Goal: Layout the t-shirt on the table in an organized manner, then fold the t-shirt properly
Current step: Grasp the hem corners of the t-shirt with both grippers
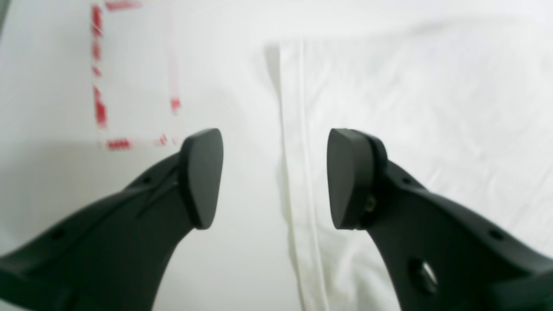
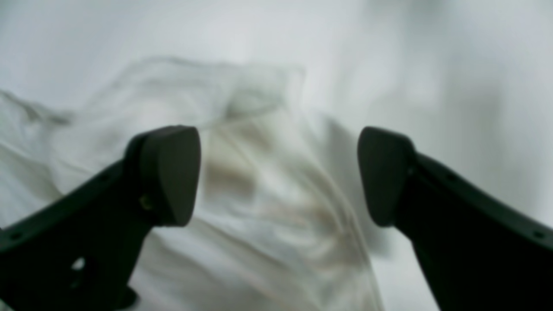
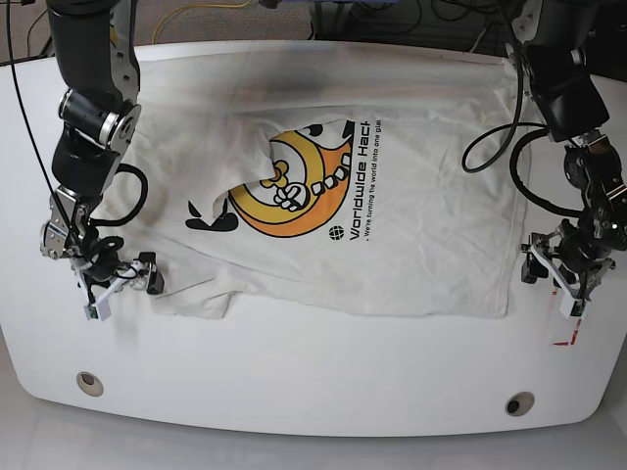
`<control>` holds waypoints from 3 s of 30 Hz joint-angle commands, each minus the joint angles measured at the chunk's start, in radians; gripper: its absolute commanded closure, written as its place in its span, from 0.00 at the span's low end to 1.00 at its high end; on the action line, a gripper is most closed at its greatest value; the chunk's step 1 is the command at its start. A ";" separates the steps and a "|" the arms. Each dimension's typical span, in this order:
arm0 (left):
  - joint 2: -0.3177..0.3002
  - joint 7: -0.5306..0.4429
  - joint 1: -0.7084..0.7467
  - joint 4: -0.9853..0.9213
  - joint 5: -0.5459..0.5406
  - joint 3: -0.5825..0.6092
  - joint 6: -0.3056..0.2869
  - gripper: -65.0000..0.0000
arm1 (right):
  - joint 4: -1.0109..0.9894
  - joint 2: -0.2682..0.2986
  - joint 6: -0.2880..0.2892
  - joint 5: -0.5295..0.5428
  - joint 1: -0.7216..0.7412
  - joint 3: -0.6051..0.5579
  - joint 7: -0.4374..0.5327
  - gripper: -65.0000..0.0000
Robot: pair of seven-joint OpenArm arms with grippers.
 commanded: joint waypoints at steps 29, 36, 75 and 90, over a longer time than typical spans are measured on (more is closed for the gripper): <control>-0.029 -0.079 -0.122 -0.178 -0.008 -0.007 0.005 0.44 | 0.013 0.006 0.001 0.018 -0.078 0.004 0.044 0.97; -0.055 -0.196 -0.188 -0.373 -0.008 0.000 0.076 0.41 | 0.013 0.002 0.001 0.015 -0.079 0.004 0.043 1.00; 0.010 -0.587 -0.400 -1.011 -0.011 0.218 0.125 0.28 | 0.013 -0.001 0.001 0.017 -0.079 0.004 0.043 1.00; 0.031 -0.598 -0.396 -1.009 -0.011 0.218 0.131 0.75 | 0.013 -0.001 0.001 0.017 -0.079 0.005 0.043 1.00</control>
